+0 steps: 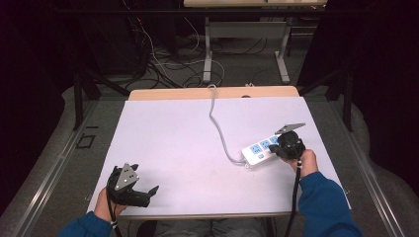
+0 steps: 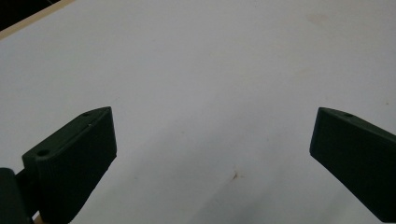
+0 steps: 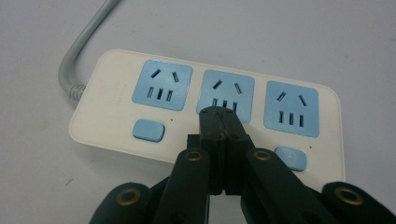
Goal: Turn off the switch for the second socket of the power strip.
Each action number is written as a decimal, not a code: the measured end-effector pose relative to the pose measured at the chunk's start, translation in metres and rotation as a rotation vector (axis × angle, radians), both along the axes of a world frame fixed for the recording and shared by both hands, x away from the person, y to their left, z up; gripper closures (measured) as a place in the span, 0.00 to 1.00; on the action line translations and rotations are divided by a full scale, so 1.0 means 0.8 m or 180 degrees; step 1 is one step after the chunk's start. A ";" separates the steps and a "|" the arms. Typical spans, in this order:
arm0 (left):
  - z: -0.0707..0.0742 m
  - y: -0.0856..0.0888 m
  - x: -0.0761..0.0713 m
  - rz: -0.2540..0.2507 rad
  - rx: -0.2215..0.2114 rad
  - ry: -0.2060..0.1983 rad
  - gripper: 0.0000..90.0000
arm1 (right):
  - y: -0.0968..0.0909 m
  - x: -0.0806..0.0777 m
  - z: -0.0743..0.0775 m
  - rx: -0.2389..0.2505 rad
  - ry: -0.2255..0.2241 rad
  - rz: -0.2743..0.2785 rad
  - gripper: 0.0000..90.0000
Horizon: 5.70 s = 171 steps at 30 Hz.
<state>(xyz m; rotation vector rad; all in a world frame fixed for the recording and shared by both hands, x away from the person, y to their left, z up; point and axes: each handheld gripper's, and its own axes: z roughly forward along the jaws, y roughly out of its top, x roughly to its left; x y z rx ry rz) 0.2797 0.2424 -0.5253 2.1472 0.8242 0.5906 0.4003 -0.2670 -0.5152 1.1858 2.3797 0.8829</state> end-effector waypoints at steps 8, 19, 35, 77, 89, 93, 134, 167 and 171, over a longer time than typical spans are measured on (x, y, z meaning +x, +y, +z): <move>0.000 0.000 0.000 -0.0001 0.0012 -0.0008 0.00 | 0.002 -0.001 -0.001 -0.0006 0.0020 -0.0040 1.00; 0.000 0.000 0.000 -0.0010 0.0018 0.0000 0.01 | 0.004 0.001 -0.005 -0.0115 0.0051 -0.0017 1.00; 0.000 0.000 0.000 -0.0005 0.0039 -0.0024 0.01 | 0.004 -0.001 -0.010 -0.0065 -0.0030 -0.0056 1.00; 0.000 -0.001 0.000 -0.0023 0.0020 -0.0017 0.01 | 0.003 -0.004 -0.014 0.0009 -0.0056 -0.0130 1.00; 0.000 -0.001 -0.001 -0.0022 0.0028 -0.0012 0.01 | 0.007 -0.004 -0.014 -0.0012 -0.0058 -0.0152 1.00; 0.000 -0.001 -0.001 -0.0026 0.0032 -0.0017 0.01 | 0.007 -0.005 -0.015 0.0021 -0.0069 -0.0142 1.00; 0.000 -0.002 0.000 -0.0038 0.0012 -0.0012 0.01 | 0.007 -0.005 -0.014 -0.0062 -0.0131 -0.0082 1.00; 0.001 -0.001 0.000 -0.0044 0.0038 -0.0024 0.01 | 0.008 -0.008 -0.010 -0.0042 -0.0162 -0.0073 1.00; 0.000 -0.002 0.000 -0.0044 0.0030 -0.0016 0.01 | 0.008 -0.009 -0.007 -0.0014 -0.0222 -0.0082 1.00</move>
